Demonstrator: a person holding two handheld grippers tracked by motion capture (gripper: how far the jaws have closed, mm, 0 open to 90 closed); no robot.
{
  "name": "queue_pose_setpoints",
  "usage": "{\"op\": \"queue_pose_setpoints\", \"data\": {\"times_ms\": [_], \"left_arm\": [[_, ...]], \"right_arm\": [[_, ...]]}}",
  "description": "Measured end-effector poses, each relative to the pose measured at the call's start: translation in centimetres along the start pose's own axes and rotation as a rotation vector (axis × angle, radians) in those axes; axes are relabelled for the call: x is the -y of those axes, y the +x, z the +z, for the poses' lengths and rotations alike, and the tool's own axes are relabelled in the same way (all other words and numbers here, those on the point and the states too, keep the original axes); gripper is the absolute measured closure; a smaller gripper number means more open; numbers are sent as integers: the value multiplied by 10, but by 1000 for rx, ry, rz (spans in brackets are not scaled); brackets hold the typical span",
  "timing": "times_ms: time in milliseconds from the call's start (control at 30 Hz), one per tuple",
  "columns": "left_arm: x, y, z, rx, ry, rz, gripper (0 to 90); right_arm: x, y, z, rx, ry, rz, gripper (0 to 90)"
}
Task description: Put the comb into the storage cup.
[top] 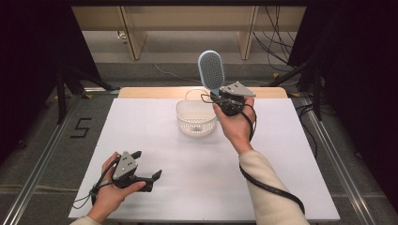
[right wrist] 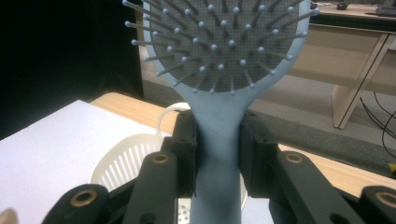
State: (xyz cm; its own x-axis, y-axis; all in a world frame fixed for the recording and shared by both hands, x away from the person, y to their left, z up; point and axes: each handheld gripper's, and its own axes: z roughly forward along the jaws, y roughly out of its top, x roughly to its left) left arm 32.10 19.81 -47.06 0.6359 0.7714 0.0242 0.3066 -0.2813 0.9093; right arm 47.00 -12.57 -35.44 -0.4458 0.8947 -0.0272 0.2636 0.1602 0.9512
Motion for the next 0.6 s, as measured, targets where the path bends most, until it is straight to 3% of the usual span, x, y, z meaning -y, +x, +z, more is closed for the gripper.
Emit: {"op": "queue_pose_setpoints", "data": {"times_ms": [600], "left_arm": [[0,0,1,1,1,-2,6]], "right_arm": [[-4,3,6,-1,2,-7,706]]}}
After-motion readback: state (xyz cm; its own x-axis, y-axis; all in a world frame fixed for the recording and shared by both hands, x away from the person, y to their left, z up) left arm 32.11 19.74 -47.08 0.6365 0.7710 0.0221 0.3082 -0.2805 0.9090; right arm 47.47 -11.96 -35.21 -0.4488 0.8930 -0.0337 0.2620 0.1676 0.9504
